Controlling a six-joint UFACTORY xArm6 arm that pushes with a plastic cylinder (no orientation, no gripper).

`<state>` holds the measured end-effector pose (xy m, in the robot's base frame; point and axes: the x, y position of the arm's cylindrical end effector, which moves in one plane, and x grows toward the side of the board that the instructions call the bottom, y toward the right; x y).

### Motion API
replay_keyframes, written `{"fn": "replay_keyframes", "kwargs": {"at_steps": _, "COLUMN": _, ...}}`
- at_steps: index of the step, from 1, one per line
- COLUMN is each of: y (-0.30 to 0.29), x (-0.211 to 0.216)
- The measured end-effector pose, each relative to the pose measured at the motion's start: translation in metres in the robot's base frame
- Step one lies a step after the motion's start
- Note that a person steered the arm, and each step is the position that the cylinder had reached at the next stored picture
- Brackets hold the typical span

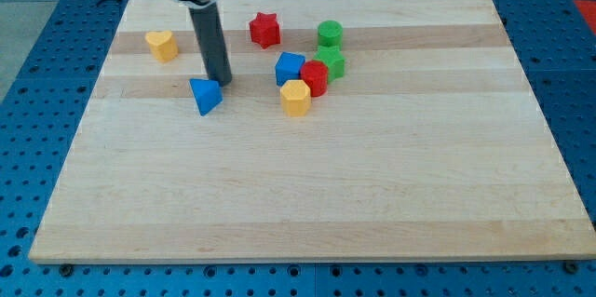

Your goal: Slide the blue triangle closer to the yellow hexagon

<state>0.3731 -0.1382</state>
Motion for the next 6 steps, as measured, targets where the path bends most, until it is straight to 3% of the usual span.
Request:
{"fn": "replay_keyframes", "kwargs": {"at_steps": 2, "y": -0.072, "x": 0.019}}
{"fn": "replay_keyframes", "kwargs": {"at_steps": 3, "y": -0.056, "x": 0.04}}
{"fn": "replay_keyframes", "kwargs": {"at_steps": 5, "y": 0.043, "x": 0.026}}
{"fn": "replay_keyframes", "kwargs": {"at_steps": 6, "y": 0.042, "x": 0.027}}
